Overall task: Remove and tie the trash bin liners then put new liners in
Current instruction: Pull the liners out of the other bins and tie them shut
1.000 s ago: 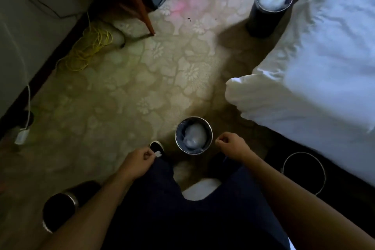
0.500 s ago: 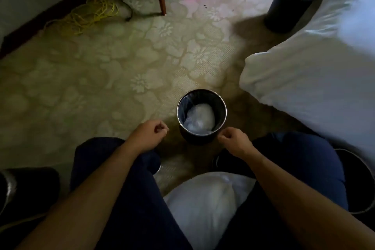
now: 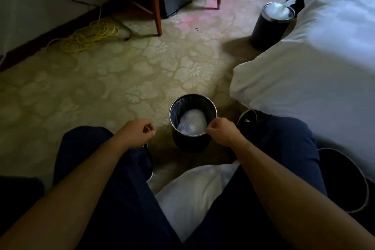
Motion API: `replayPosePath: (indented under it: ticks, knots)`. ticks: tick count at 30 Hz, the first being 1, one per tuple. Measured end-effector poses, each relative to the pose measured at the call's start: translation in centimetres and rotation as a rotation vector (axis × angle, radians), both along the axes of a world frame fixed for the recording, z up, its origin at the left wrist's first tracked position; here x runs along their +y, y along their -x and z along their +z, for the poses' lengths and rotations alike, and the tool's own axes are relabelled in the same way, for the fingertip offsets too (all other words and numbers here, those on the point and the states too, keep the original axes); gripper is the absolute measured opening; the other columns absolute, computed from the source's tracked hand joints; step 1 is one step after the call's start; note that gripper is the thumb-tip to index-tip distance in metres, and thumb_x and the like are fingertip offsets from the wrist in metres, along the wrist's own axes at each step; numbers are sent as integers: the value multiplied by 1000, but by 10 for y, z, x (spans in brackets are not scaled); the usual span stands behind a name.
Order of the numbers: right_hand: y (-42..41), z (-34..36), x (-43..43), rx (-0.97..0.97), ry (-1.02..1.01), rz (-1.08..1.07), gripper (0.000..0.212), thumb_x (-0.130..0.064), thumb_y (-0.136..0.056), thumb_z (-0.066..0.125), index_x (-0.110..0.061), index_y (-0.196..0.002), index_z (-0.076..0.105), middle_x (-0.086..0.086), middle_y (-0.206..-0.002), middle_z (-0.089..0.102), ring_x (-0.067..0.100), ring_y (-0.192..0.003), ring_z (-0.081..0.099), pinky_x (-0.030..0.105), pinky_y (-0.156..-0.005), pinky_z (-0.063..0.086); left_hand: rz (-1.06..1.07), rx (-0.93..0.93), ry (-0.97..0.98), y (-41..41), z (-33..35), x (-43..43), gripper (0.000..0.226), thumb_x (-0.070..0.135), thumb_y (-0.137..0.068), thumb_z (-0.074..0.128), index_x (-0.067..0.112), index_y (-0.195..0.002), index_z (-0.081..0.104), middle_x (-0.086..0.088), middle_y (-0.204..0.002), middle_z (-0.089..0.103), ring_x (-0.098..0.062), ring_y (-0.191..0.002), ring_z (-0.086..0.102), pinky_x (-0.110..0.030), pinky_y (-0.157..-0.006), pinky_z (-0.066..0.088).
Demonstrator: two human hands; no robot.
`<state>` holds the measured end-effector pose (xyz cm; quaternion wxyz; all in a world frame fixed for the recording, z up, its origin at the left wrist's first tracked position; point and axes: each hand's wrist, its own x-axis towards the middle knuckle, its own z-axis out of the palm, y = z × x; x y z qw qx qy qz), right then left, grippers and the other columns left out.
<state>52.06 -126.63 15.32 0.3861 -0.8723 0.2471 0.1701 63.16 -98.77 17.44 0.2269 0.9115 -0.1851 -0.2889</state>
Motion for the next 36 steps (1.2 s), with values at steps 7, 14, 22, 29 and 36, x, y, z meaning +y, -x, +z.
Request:
replayPosePath:
  ticks: [7, 14, 22, 29, 36]
  knots:
    - [-37, -30, -34, 18, -41, -89, 14, -23, -94, 59, -14, -86, 65, 5, -78, 66, 17, -64, 59, 25, -54, 43, 136, 79, 13, -30, -25, -49, 4, 24, -95, 62, 24, -96, 66, 1, -89, 69, -17, -78, 70, -30, -70, 54]
    - [-100, -95, -91, 61, 129, -221, 38, -37, -93, 59, -13, -123, 57, 9, -115, 65, 29, -99, 65, 40, -86, 56, 209, 214, -77, -87, -115, -82, 30, 32, -95, 60, 26, -123, 52, -3, -111, 66, -25, -93, 66, -43, -87, 57]
    - [-124, -164, -102, 110, -78, -211, 40, -36, -101, 57, -25, -139, 55, 3, -132, 66, 25, -117, 64, 36, -101, 51, 310, 324, 26, -127, -169, -107, 55, 30, -90, 65, 35, -141, 44, 7, -129, 57, -24, -118, 59, -49, -94, 55]
    - [-120, -180, -97, 39, -175, -214, 67, -15, -89, 57, -75, -117, 46, -10, -113, 73, 19, -99, 72, 51, -86, 60, 421, 457, 162, -134, -189, -106, 67, 11, -98, 59, 44, -151, 34, 14, -127, 40, -3, -88, 53, -44, -73, 63]
    - [-118, -169, -92, -14, -203, -221, 71, -3, -87, 54, -65, -121, 52, -11, -110, 74, 16, -91, 74, 48, -76, 63, 448, 453, 207, -132, -182, -105, 69, 5, -97, 57, 43, -150, 36, 10, -125, 44, -10, -96, 59, -37, -63, 61]
